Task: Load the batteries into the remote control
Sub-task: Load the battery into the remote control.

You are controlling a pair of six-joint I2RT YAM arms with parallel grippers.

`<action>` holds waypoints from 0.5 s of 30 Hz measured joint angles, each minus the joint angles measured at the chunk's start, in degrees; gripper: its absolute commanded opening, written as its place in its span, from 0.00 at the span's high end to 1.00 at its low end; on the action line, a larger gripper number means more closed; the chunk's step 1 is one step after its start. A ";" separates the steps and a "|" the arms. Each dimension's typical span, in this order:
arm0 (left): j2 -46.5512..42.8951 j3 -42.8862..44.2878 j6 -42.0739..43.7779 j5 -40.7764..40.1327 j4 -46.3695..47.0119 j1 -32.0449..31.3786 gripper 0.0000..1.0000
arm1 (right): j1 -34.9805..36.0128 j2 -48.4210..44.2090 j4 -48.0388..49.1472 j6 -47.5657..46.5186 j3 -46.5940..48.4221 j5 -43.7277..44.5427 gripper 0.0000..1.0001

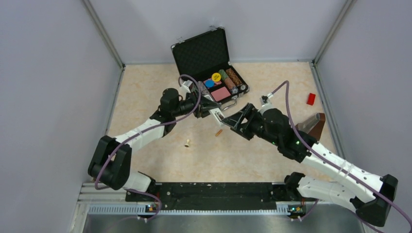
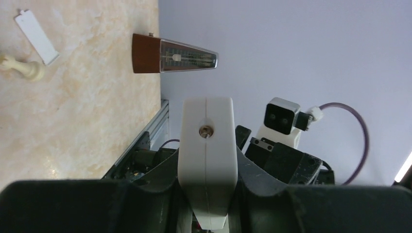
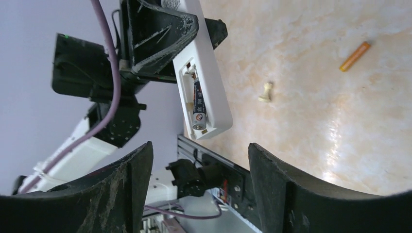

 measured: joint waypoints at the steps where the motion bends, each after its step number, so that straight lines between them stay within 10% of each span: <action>1: -0.37 -0.22 -0.92 -0.52 0.68 0.00 1.00 | 0.00 -0.44 1.42 0.72 -0.66 0.35 0.29; 15: -7.67 -0.85 -6.62 -7.67 2.40 -0.04 1.00 | 0.00 -4.68 15.43 8.94 -7.39 6.21 0.33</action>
